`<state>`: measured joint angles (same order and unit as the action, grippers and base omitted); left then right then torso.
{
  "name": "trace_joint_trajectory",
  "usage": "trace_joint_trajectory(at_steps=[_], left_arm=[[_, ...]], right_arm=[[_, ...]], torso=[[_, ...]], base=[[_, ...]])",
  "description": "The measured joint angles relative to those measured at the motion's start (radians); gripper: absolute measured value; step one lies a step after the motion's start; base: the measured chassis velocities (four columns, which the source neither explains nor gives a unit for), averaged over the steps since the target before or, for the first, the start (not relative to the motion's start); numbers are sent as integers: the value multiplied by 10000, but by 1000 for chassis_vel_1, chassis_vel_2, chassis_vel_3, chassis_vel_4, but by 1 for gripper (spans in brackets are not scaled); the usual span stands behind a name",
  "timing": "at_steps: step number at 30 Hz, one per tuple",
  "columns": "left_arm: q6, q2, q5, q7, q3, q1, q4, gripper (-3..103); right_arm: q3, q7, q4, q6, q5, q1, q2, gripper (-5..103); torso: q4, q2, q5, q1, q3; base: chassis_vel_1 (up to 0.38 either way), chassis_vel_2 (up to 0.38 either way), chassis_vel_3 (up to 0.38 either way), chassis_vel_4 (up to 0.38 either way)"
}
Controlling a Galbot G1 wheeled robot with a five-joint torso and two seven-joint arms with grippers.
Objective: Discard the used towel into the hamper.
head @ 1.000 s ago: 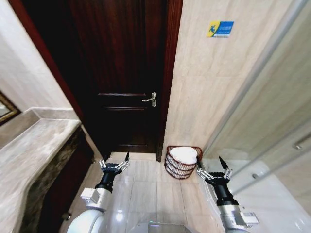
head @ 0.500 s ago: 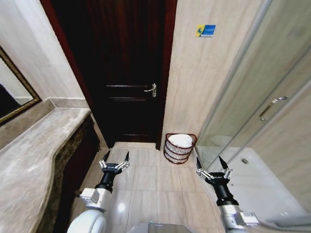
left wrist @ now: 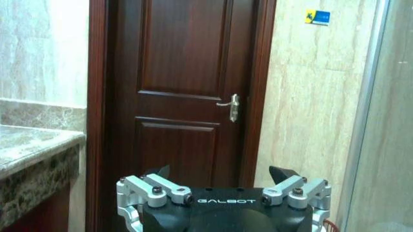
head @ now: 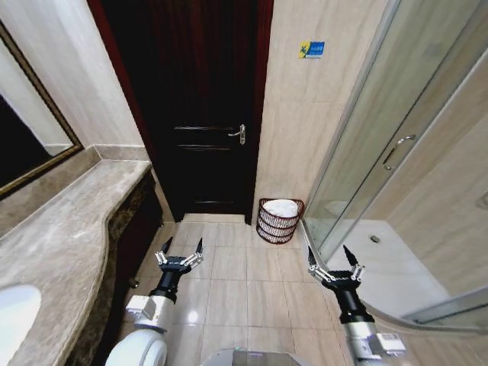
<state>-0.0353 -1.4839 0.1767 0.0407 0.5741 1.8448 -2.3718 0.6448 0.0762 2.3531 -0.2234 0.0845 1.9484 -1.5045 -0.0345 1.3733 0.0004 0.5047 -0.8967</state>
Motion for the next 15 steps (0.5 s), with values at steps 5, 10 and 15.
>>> trace_joint_trajectory(at_steps=[5, 10, 15], left_arm=[[0, 0, 0, 0, 0, -1, 1, 100], [0, 0, 0, 0, 0, -2, 1, 100], [0, 0, 0, 0, 0, -2, 0, 100]], right_arm=[[0, 0, -1, 0, 0, -1, 0, 100], [0, 0, 0, 0, 0, -2, 0, 100], [0, 0, 0, 0, 0, -2, 0, 100]], torso=[[-4, -3, -2, 8, -3], [-2, -4, -4, 11, -3], [-2, -4, -4, 10, -3]], base=[[0, 0, 0, 0], [0, 0, 0, 0], [16, -21, -26, 12]])
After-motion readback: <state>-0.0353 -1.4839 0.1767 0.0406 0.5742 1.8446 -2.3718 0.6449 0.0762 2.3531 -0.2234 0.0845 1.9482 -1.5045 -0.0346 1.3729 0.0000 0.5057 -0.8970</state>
